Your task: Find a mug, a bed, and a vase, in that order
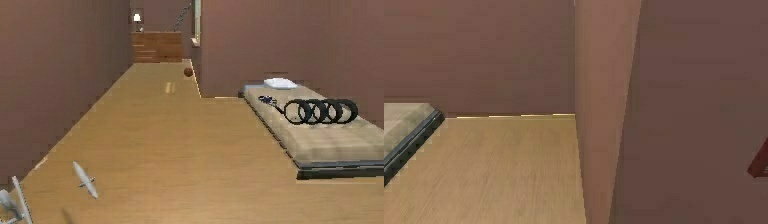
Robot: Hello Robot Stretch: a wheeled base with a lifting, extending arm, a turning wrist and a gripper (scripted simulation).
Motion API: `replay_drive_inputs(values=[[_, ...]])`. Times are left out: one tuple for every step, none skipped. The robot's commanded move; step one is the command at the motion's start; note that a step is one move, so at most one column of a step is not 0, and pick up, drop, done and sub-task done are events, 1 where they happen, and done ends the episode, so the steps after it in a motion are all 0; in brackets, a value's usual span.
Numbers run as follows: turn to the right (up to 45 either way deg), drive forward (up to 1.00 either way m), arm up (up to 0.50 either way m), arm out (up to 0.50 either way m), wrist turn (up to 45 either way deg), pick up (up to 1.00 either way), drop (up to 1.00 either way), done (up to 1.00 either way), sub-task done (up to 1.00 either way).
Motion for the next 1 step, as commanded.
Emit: replay_drive_inputs(values=[[-3.0,0.00,0.00,0.00,0.0,0.00,0.00,0.00,0.00]])
